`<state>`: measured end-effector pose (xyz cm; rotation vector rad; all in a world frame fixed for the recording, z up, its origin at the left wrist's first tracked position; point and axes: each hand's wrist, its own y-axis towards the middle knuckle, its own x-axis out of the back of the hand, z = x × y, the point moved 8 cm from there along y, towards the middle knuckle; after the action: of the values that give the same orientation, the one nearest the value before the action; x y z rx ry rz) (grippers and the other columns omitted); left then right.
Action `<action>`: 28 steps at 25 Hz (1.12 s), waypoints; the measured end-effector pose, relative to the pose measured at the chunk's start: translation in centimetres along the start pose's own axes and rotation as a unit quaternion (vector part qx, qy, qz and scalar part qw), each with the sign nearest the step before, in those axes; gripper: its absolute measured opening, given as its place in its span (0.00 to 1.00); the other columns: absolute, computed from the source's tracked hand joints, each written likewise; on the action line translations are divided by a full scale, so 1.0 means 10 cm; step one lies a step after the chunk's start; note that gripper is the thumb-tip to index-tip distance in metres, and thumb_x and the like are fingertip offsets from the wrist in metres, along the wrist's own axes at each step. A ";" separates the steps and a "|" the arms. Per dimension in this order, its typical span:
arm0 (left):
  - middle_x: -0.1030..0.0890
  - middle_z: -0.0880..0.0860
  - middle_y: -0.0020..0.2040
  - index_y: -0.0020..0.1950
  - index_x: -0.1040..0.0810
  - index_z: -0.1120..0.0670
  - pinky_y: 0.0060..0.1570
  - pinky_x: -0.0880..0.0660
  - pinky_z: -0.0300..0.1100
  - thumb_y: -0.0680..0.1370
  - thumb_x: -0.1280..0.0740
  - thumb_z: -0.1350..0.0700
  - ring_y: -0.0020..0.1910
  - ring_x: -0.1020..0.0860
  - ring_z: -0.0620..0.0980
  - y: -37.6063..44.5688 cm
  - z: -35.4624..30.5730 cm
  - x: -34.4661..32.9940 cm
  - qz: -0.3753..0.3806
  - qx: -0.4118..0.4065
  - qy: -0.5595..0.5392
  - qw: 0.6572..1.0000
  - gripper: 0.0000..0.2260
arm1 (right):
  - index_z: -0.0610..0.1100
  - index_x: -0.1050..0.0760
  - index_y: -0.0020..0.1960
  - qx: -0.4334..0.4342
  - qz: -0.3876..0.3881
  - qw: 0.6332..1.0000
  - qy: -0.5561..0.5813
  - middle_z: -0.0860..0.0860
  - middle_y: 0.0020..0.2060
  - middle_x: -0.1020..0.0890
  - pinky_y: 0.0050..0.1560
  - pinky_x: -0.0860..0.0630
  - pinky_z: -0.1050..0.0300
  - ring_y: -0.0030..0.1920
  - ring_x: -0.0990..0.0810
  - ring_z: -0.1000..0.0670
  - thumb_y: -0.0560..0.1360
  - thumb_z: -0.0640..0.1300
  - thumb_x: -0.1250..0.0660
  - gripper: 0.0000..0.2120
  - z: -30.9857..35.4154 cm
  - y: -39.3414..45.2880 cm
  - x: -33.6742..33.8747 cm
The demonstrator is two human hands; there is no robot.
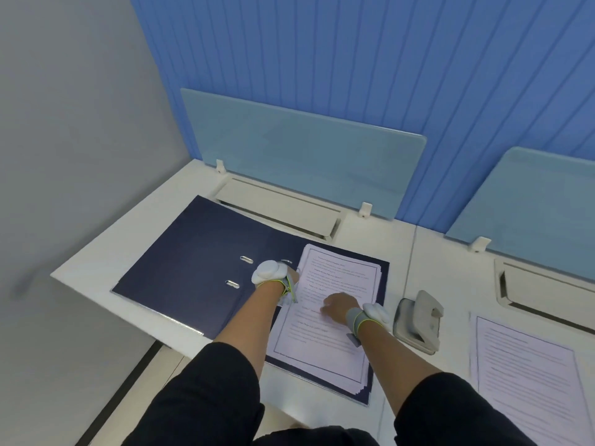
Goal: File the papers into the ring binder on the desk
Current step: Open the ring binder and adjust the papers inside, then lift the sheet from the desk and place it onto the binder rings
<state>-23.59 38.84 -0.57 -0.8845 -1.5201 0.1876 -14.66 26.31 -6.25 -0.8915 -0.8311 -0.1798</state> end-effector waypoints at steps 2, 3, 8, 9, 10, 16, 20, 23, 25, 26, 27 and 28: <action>0.33 0.52 0.25 0.27 0.36 0.54 0.28 0.41 0.39 0.78 0.41 0.49 0.25 0.38 0.49 0.05 -0.25 -0.04 -0.003 -0.027 -0.056 0.998 0.21 | 0.40 0.25 0.64 -0.010 -0.112 0.984 0.138 0.45 0.66 0.24 0.61 0.31 0.63 0.66 0.26 0.45 0.77 0.43 0.41 0.17 -0.24 -0.09 0.26; 0.31 0.50 0.20 0.25 0.34 0.55 0.28 0.39 0.38 0.77 0.40 0.46 0.23 0.36 0.48 0.00 -0.44 -0.08 0.007 -0.055 -0.074 0.996 0.22 | 0.40 0.23 0.61 -0.009 -0.177 0.966 0.189 0.44 0.63 0.21 0.56 0.31 0.65 0.62 0.23 0.45 0.77 0.41 0.40 0.15 -0.39 -0.17 0.43; 0.25 0.48 0.24 0.24 0.28 0.52 0.37 0.28 0.38 0.75 0.36 0.46 0.27 0.26 0.48 -0.62 -1.82 -0.80 0.050 -0.202 -0.066 0.976 0.20 | 0.37 0.22 0.58 -0.030 -0.322 0.914 0.247 0.39 0.56 0.21 0.55 0.29 0.57 0.55 0.22 0.40 0.77 0.42 0.39 0.14 -1.60 -0.72 1.01; 0.24 0.49 0.26 0.26 0.27 0.51 0.38 0.26 0.39 0.74 0.34 0.48 0.31 0.24 0.50 -0.69 -1.97 -0.94 0.053 -0.219 -0.091 0.970 0.17 | 0.38 0.23 0.59 -0.039 -0.332 0.910 0.247 0.39 0.56 0.22 0.56 0.29 0.56 0.55 0.22 0.40 0.77 0.42 0.39 0.14 -1.82 -0.81 1.04; 0.22 0.50 0.29 0.28 0.27 0.50 0.41 0.23 0.40 0.73 0.33 0.50 0.35 0.22 0.51 -0.74 -2.10 -1.07 0.052 -0.235 -0.107 0.965 0.14 | 0.38 0.24 0.59 -0.054 -0.337 0.906 0.252 0.39 0.57 0.24 0.56 0.29 0.55 0.56 0.22 0.40 0.77 0.42 0.39 0.14 -2.04 -0.87 1.05; 0.23 0.51 0.50 0.60 0.23 0.55 0.49 0.28 0.38 0.71 0.27 0.52 0.47 0.24 0.50 -1.17 -3.03 -2.22 0.083 -0.326 -0.053 0.940 0.19 | 0.44 0.33 0.68 -0.246 -0.275 0.914 0.168 0.43 0.66 0.34 0.64 0.31 0.47 0.66 0.31 0.41 0.76 0.47 0.39 0.21 -3.72 -1.34 0.75; 0.28 0.54 0.65 0.68 0.29 0.52 0.62 0.32 0.41 0.67 0.25 0.47 0.64 0.29 0.53 -1.31 -3.24 -2.79 0.116 -0.341 0.046 0.932 0.31 | 0.44 0.38 0.72 -0.254 -0.217 0.926 0.174 0.45 0.71 0.39 0.65 0.32 0.47 0.70 0.36 0.42 0.74 0.50 0.38 0.28 -4.27 -1.48 0.53; 0.33 0.53 0.70 0.72 0.34 0.51 0.69 0.34 0.45 0.61 0.29 0.43 0.69 0.33 0.54 -1.31 -3.30 -2.95 0.118 -0.334 0.095 0.930 0.41 | 0.45 0.42 0.73 -0.282 -0.183 0.924 0.182 0.45 0.72 0.41 0.66 0.34 0.46 0.71 0.38 0.39 0.72 0.53 0.36 0.33 -4.43 -1.54 0.42; 0.37 0.53 0.73 0.74 0.38 0.52 0.69 0.33 0.47 0.63 0.25 0.48 0.70 0.34 0.54 -1.31 -3.31 -3.08 0.118 -0.335 0.149 0.923 0.42 | 0.43 0.42 0.71 -0.313 -0.169 0.913 0.199 0.43 0.70 0.40 0.65 0.33 0.46 0.68 0.36 0.38 0.71 0.53 0.34 0.33 -4.54 -1.60 0.37; 0.38 0.52 0.74 0.75 0.39 0.53 0.69 0.33 0.47 0.65 0.24 0.51 0.71 0.35 0.54 -1.30 -3.30 -3.13 0.110 -0.336 0.168 0.920 0.41 | 0.42 0.42 0.70 -0.323 -0.164 0.908 0.208 0.42 0.68 0.39 0.65 0.33 0.46 0.67 0.35 0.38 0.70 0.53 0.33 0.34 -4.58 -1.61 0.34; 0.39 0.52 0.75 0.76 0.40 0.52 0.68 0.33 0.46 0.67 0.25 0.53 0.71 0.35 0.53 -1.28 -3.28 -3.17 0.098 -0.340 0.177 0.919 0.41 | 0.41 0.42 0.70 -0.327 -0.160 0.905 0.222 0.42 0.68 0.38 0.65 0.32 0.46 0.67 0.33 0.38 0.70 0.52 0.33 0.34 -4.62 -1.62 0.32; 0.40 0.52 0.75 0.76 0.40 0.51 0.68 0.33 0.46 0.67 0.25 0.54 0.71 0.35 0.53 -1.27 -3.27 -3.19 0.090 -0.341 0.181 0.918 0.40 | 0.40 0.43 0.70 -0.327 -0.159 0.899 0.245 0.41 0.68 0.37 0.65 0.31 0.47 0.66 0.32 0.38 0.70 0.52 0.32 0.35 -4.64 -1.63 0.34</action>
<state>-2.45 -2.03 -11.80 -1.5201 -1.1503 -0.3860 6.33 -18.16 -9.91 -1.2573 -0.4256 -0.9778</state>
